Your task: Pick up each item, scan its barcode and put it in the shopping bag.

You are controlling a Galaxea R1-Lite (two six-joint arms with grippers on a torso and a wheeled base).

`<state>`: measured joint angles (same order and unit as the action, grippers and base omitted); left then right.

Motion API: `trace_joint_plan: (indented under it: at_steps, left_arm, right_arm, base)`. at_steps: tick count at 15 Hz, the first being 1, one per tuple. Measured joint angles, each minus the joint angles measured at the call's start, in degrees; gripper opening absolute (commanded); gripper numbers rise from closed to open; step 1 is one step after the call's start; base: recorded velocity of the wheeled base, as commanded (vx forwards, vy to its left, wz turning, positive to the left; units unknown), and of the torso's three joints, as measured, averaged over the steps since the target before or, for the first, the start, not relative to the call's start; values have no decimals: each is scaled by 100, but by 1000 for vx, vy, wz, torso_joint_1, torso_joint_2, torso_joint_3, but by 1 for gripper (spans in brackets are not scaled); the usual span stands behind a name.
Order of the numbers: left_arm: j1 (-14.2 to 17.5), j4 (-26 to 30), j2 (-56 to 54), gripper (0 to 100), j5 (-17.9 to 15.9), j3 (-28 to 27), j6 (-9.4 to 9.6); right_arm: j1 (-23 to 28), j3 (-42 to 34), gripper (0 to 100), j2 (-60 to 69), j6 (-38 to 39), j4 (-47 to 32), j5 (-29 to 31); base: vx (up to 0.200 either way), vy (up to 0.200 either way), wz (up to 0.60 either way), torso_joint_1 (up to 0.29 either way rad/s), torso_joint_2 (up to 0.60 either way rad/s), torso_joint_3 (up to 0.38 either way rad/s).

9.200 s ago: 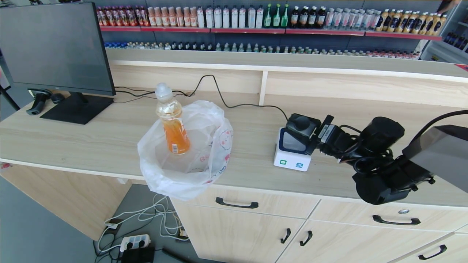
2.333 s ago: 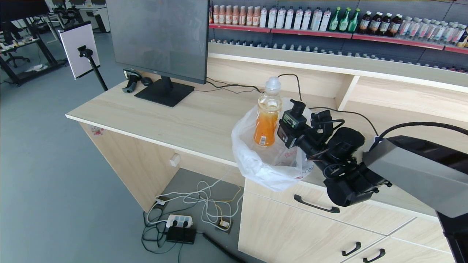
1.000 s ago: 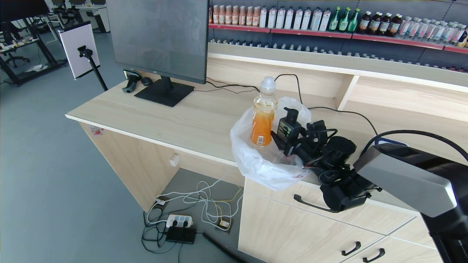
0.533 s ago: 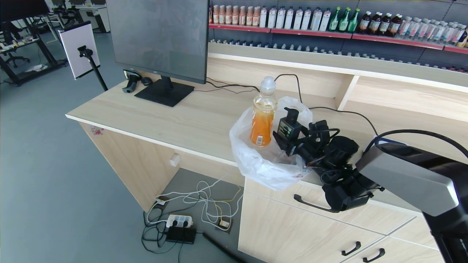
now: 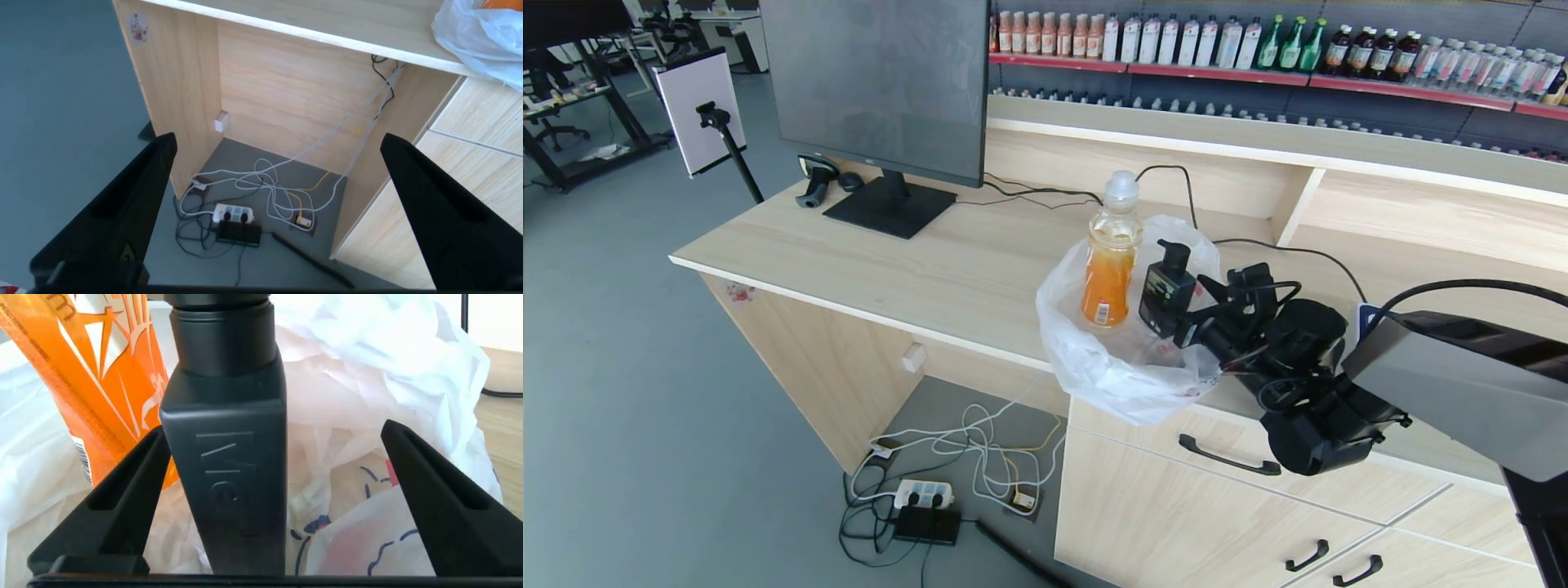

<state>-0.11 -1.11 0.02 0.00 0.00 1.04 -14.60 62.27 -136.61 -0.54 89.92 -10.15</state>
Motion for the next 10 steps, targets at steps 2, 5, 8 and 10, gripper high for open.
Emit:
trace_joint_plan:
  at_steps: [2,5,8,10]
  left_arm:
    - [0,13,0,100,0,0,-20]
    - [4,32,0,100,0,0,-26]
    - [0,33,0,100,0,0,-33]
    - [0,33,0,100,2,0,-57]
  right_arm:
    - [-9,-190,100,179,-11,0,-2]
    - [0,-527,100,516,-12,0,-2]
    - [44,-872,100,957,-22,2,0]
    - [48,-1175,100,1309,-33,2,-2]
  base:
    - [0,0,0,0,0,0]
    - [0,0,0,0,0,0]
    - [0,0,0,0,0,0]
    - [0,0,0,0,0,0]
